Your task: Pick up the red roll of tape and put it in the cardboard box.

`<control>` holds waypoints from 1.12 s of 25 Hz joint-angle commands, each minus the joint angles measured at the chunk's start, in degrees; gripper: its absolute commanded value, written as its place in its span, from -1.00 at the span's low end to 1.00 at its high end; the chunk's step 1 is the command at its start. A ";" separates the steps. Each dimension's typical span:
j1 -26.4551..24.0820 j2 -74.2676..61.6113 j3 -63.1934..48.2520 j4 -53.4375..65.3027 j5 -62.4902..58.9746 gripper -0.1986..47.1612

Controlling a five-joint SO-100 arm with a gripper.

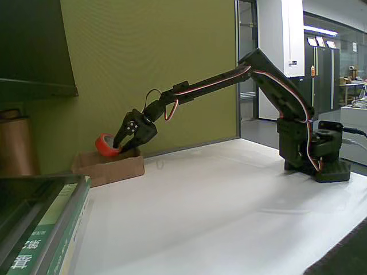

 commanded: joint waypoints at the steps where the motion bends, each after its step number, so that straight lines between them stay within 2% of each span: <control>1: 1.05 1.58 -1.41 0.09 -1.05 -0.99; 12: 1.49 0.88 -1.76 0.09 -1.23 -0.99; 14: 1.49 1.05 -1.76 0.09 -0.44 -0.91; 15: 1.49 1.05 -1.76 0.09 0.00 -0.64; 16: 1.49 1.23 -1.58 0.26 0.44 -0.55; 18: 1.49 1.32 -1.41 0.26 0.44 -0.16; 22: 1.49 1.93 -1.14 0.26 1.67 0.05; 28: 1.41 4.48 -0.62 0.26 4.04 0.24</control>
